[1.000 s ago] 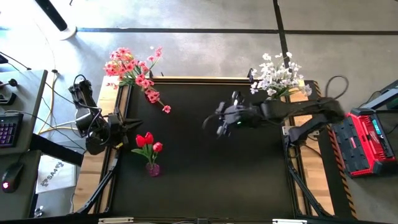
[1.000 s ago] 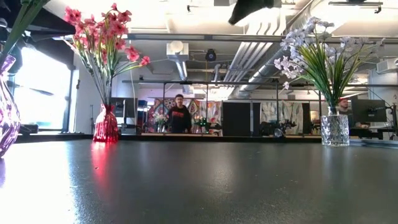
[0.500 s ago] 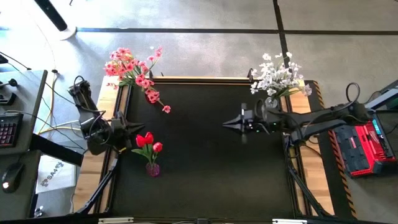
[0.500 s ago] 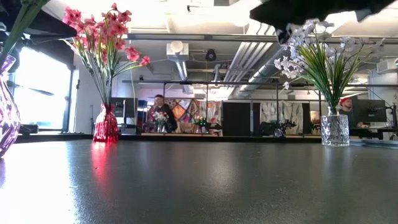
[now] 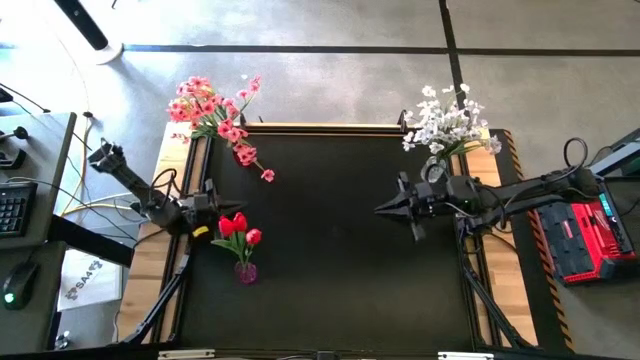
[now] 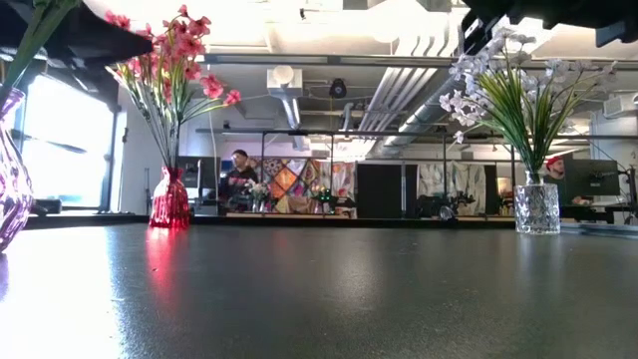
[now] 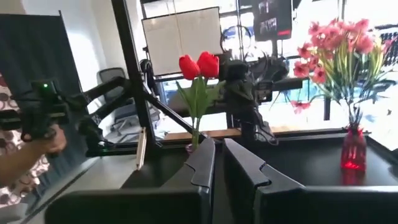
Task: Sort flowers into vase by color
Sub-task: Return to Home Position
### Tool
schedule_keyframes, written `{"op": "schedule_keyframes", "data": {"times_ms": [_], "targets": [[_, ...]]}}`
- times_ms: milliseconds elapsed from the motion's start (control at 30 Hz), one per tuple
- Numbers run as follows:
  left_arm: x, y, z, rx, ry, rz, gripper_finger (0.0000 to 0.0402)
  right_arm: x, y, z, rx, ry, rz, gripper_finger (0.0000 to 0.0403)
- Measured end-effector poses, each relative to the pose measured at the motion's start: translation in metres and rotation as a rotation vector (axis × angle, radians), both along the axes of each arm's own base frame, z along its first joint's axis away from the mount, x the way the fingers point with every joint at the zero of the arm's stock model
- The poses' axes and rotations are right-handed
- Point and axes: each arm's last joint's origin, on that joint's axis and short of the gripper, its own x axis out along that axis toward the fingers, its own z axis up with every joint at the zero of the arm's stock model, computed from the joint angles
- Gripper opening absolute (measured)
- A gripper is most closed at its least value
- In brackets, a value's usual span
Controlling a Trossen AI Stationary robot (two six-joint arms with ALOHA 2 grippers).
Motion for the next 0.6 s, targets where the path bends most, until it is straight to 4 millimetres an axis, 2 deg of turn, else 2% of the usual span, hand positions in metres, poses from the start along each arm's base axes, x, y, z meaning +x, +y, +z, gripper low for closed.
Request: {"op": "schedule_keyframes", "data": {"times_ms": [200,467,600], "targets": [[0.004,0.012,-0.011,0.007,-0.016,0.112,0.0000,-0.017,-0.006,0.002,-0.071,0.042,-0.040,0.0020],[0.008,0.021,-0.024,-0.009,-0.066,0.066,0.0000,-0.050,-0.015,0.015,-0.080,-0.005,-0.059,0.0020],[0.009,0.024,-0.027,0.010,-0.053,0.081,0.0000,-0.060,-0.016,0.006,-0.074,-0.008,-0.075,0.0020]]}}
